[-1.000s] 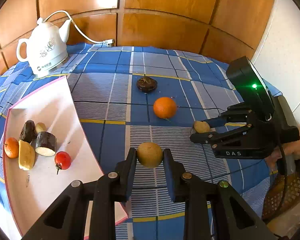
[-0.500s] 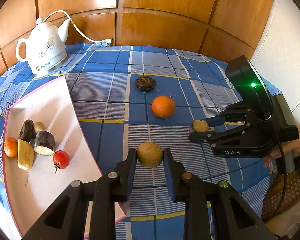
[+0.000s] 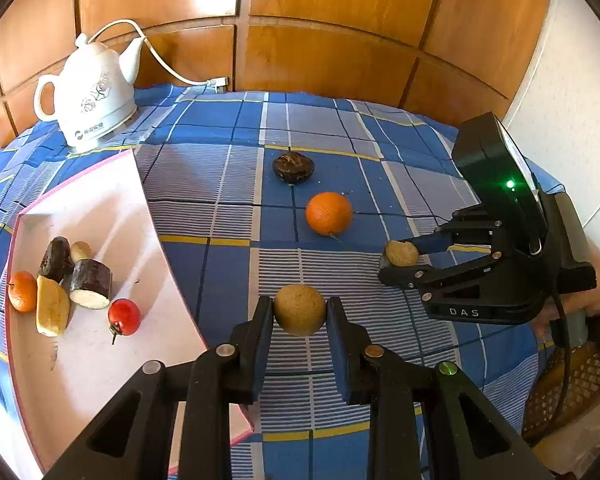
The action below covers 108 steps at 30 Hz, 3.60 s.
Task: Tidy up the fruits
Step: 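Hold the tan fruit in the left tool while the right tool lowers onto the cut yellow fruit half, then carry the tan fruit into the pink tray and open the left tool, then close the right tool on the cut yellow half and carry it into the tray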
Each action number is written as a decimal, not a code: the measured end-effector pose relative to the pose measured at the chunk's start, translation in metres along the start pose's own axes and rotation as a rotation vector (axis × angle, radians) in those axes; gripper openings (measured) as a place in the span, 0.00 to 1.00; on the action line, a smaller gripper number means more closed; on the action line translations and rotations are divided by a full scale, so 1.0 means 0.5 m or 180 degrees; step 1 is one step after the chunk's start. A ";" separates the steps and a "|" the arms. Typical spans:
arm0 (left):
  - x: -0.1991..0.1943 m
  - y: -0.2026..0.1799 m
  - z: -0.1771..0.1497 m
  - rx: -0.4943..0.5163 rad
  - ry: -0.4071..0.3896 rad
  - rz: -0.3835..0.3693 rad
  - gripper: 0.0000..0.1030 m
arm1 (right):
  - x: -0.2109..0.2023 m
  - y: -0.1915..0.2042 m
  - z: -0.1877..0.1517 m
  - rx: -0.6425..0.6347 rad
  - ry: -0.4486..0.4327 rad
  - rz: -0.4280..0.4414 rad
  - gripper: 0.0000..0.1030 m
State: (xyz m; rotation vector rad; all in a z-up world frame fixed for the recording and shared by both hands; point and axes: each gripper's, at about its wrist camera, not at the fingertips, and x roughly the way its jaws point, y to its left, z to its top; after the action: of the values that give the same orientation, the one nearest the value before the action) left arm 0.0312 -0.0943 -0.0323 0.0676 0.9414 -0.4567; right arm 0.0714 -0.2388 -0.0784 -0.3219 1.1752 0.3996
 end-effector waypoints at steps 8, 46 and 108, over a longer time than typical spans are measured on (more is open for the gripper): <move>-0.027 0.019 0.002 -0.0071 -0.0131 0.0124 0.26 | -0.003 0.017 -0.004 -0.0043 -0.0023 -0.0025 0.33; -0.111 0.150 -0.020 -0.0457 -0.0508 0.0757 0.26 | -0.008 0.013 -0.004 -0.0064 -0.0047 -0.0039 0.33; -0.136 0.237 -0.051 -0.0820 -0.0625 0.1080 0.48 | -0.012 0.014 -0.006 -0.0015 -0.0062 -0.0107 0.33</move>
State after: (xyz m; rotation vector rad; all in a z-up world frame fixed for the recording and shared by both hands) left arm 0.0259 0.0431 -0.0100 -0.0507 0.7695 -0.0253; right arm 0.0637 -0.2346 -0.0744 -0.3408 1.1485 0.3754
